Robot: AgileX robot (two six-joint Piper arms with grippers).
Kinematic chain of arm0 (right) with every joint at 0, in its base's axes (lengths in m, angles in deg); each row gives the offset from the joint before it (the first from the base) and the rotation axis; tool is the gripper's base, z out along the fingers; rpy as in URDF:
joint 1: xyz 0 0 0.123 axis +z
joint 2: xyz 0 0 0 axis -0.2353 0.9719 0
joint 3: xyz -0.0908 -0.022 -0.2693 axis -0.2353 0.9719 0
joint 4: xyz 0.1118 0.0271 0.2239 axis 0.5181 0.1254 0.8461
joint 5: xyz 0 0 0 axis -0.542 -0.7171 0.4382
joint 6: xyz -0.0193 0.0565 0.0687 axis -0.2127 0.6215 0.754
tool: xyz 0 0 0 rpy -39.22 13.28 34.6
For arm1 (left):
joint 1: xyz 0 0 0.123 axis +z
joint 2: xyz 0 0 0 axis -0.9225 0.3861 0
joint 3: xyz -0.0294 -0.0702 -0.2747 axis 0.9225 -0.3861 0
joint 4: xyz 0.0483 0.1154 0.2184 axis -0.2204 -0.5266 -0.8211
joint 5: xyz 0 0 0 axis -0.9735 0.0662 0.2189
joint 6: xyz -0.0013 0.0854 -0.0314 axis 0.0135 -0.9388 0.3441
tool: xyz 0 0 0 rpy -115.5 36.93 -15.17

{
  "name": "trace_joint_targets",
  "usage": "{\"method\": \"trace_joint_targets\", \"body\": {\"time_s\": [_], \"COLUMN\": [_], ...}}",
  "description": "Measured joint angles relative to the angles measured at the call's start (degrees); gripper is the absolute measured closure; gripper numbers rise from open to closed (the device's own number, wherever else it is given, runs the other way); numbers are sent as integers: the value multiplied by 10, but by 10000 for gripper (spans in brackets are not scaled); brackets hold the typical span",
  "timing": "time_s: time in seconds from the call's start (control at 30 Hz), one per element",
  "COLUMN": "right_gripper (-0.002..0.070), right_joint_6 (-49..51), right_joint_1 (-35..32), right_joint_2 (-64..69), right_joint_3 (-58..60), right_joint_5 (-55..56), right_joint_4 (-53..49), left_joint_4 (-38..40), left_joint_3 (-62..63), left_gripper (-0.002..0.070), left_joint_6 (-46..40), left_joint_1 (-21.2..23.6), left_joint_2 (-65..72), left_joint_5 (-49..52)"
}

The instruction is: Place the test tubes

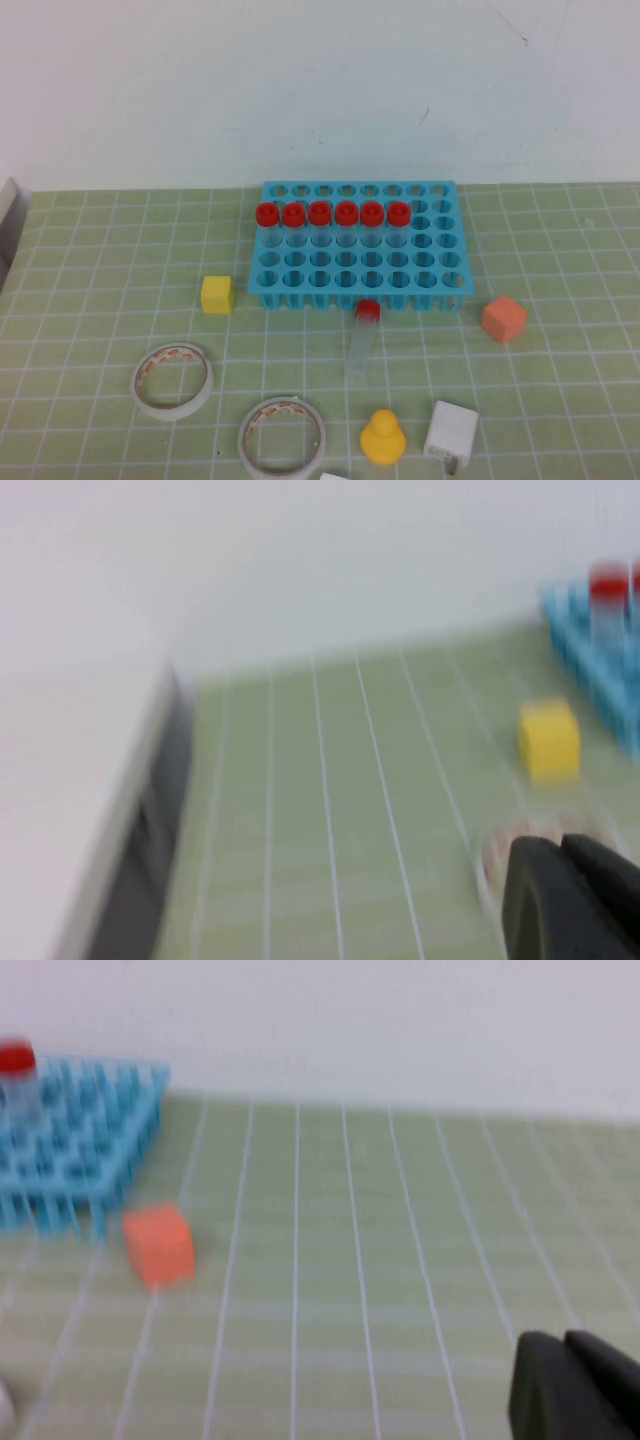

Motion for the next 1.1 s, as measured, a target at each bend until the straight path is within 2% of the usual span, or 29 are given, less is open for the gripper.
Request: {"method": "trace_joint_targets", "body": {"time_s": [0.37,0.4,0.5,0.63,0.9,0.97,1.1], "right_gripper": [678,678,678,678,678,678,678], "right_joint_6": [0,0,0,0,4,11,23], "right_joint_1": [0,0,0,0,0,0,0], "right_joint_2": [0,0,0,0,0,0,0], "right_joint_3": [1,1,1,1,1,1,-7], "right_joint_5": [366,412,448,423,401,401,363], "right_joint_4": [-4,-6,-7,-7,-6,-6,-5], "left_joint_4": [0,0,0,0,0,0,0], "left_joint_3": [0,0,0,0,0,9,101], "left_gripper": [676,676,676,676,676,676,676], "left_joint_6": [0,0,0,0,0,0,-13], "left_joint_1": [0,0,0,0,0,0,0], "left_joint_2": [0,0,0,0,0,0,0], "left_joint_5": [-428,-501,-584,-663,-672,-622,-409]}}
